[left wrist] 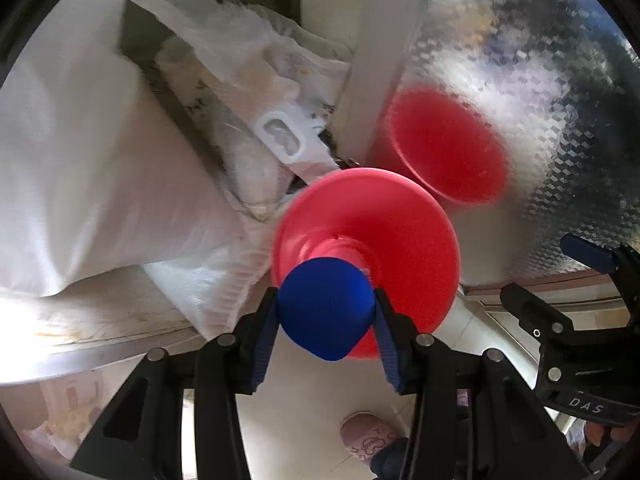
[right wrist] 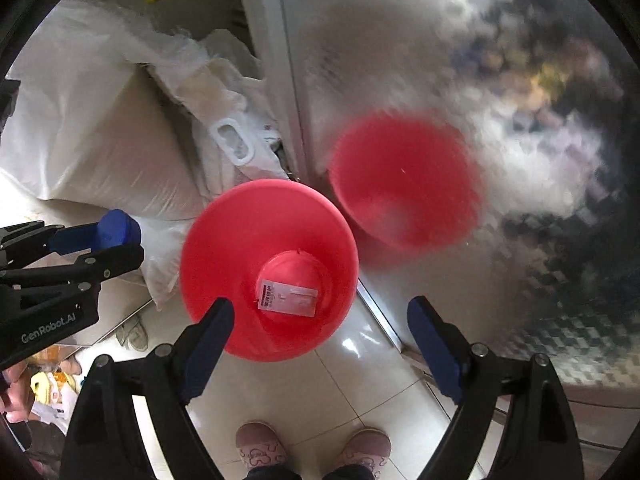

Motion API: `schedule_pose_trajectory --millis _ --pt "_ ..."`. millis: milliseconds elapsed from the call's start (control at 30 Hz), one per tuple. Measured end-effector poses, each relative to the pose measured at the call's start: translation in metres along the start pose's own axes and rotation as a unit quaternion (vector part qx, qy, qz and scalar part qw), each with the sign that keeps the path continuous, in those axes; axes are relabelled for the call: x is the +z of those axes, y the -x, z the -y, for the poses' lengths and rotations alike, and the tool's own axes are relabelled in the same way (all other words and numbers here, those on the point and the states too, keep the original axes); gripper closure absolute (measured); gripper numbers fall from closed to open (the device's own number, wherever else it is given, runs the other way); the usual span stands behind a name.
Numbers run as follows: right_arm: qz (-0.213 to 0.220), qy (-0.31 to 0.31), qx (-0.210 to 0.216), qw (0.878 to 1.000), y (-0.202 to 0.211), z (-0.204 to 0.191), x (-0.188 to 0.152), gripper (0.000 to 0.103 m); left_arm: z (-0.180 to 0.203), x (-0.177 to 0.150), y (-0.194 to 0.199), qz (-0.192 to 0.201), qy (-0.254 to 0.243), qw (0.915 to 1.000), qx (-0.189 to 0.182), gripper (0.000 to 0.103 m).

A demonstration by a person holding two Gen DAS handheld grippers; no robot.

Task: Collect trash
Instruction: 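Lower both tools over the red bin and open them to drop the cap and sachet, then raise both open tools back toward the cluttered counter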

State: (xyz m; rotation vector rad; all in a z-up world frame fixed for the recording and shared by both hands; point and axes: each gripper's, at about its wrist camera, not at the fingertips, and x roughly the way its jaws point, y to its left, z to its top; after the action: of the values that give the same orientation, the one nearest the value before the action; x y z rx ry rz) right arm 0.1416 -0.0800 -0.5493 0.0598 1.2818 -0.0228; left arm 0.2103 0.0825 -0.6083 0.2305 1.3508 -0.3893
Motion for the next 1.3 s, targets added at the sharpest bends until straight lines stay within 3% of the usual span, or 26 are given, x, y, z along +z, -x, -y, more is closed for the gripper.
schedule_pose_trajectory --millis 100,167,233,300,600,900,1300 --pt "0.001 -0.005 -0.003 1.0 -0.007 0.005 -0.001 0.016 0.006 0.001 -0.009 0.001 -0.013 0.9999 -0.001 0.059" --pt "0.0 -0.011 -0.005 1.0 -0.011 0.009 -0.001 0.016 0.009 0.001 -0.013 0.002 -0.022 0.9997 -0.004 0.049" --pt "-0.001 -0.015 -0.006 1.0 -0.013 0.013 -0.002 0.016 0.013 0.002 -0.018 0.003 -0.032 0.9995 0.004 0.026" --pt "-0.001 -0.021 -0.007 1.0 -0.015 0.017 -0.004 0.016 0.016 0.002 -0.018 0.009 -0.041 0.999 0.014 0.021" --pt "0.002 -0.022 -0.002 1.0 -0.005 0.019 -0.002 0.016 0.015 0.004 0.004 0.0 -0.028 0.9994 0.019 0.017" --pt "0.008 0.004 0.008 1.0 0.054 0.003 0.004 0.016 0.008 -0.017 0.089 -0.006 0.0 0.9996 0.027 0.017" --pt "0.035 0.04 0.025 0.998 0.204 -0.03 0.019 0.016 0.008 -0.025 0.266 0.034 0.041 0.998 0.033 0.017"
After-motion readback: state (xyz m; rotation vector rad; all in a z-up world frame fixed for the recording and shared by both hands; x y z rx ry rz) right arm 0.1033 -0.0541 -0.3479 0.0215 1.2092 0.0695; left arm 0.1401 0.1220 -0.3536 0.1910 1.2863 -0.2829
